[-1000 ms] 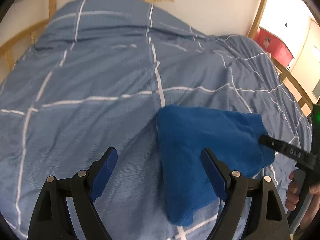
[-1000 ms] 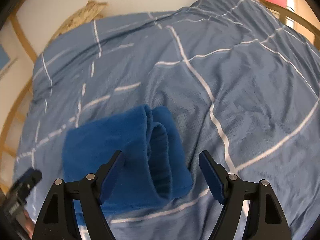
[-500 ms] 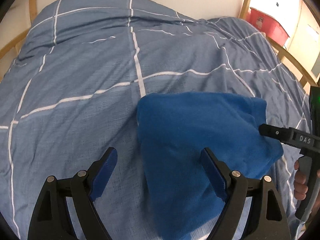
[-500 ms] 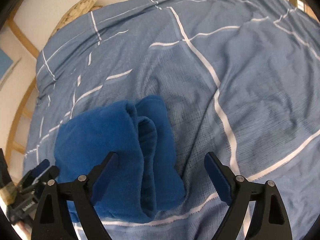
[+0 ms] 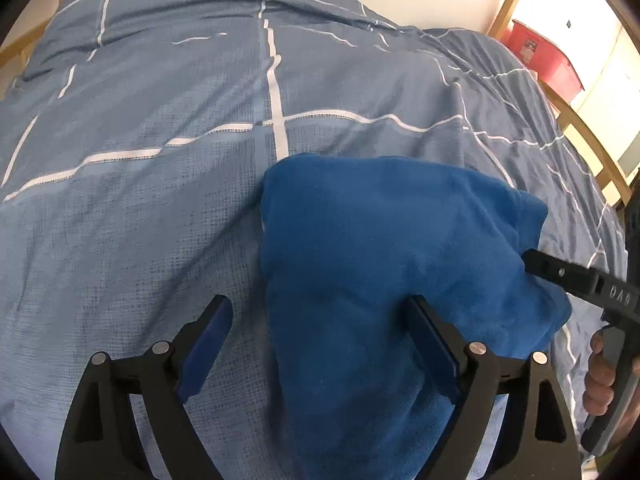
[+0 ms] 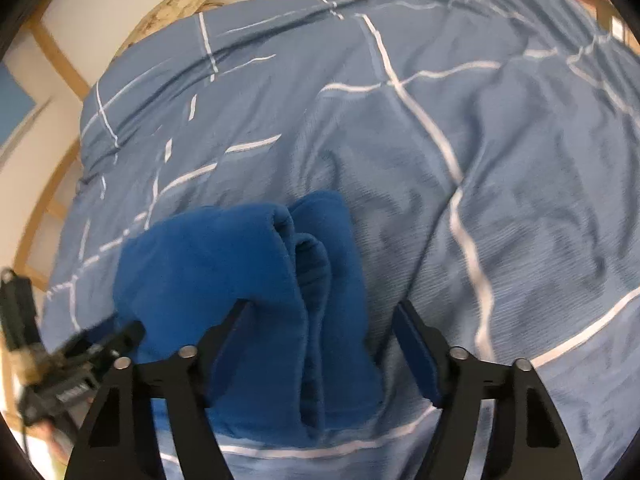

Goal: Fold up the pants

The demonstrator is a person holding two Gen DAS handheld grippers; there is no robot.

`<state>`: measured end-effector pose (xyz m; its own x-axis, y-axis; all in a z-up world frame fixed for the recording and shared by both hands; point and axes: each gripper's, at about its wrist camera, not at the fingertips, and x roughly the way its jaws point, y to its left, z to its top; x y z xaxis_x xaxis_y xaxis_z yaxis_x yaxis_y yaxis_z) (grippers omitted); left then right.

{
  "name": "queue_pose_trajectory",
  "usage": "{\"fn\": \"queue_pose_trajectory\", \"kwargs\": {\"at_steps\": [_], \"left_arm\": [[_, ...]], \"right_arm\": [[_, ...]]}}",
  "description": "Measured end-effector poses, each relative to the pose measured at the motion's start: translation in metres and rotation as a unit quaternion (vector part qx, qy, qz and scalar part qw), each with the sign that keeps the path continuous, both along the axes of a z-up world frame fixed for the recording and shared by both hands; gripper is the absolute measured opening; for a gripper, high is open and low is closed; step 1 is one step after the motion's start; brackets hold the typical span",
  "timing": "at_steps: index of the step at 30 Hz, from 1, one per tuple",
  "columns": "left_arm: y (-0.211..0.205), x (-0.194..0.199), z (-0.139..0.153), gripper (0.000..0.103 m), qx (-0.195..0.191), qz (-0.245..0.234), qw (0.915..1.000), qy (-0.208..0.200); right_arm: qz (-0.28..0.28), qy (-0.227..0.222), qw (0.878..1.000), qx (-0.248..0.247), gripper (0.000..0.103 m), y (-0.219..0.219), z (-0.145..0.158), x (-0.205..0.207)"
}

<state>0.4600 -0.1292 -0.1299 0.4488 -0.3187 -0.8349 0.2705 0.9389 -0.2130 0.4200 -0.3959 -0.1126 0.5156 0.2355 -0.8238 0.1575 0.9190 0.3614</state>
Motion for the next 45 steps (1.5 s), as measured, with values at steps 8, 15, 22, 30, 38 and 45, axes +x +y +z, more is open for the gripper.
{"fn": "queue_pose_trajectory", "kwargs": {"at_steps": [8,15,22,30,38,45], "left_arm": [[-0.009,0.005,-0.003,0.063,-0.019,-0.018,0.9996,0.01],[0.002,0.002,0.015,0.023,-0.061,0.002,0.998,0.02],[0.028,-0.037,0.067,0.022,-0.069,0.0,0.9974,-0.019],[0.102,-0.097,0.142,0.022,-0.039,0.017,0.9967,-0.069],[0.201,-0.123,0.165,0.022,-0.008,0.051,0.9954,-0.081],[0.271,-0.091,0.138,0.022,0.02,0.045,0.9954,-0.083]], "right_arm": [[-0.039,0.032,0.993,0.104,0.066,-0.017,-0.028,0.005],[-0.035,-0.01,0.996,0.083,0.031,-0.001,-0.009,-0.01],[-0.019,-0.052,0.998,0.035,0.026,0.025,0.048,-0.042],[0.024,-0.095,0.995,0.036,0.026,0.096,0.117,-0.09],[0.077,-0.115,0.99,0.023,0.026,0.197,0.146,-0.104],[0.1,-0.105,0.989,0.012,0.026,0.271,0.126,-0.084]]}}
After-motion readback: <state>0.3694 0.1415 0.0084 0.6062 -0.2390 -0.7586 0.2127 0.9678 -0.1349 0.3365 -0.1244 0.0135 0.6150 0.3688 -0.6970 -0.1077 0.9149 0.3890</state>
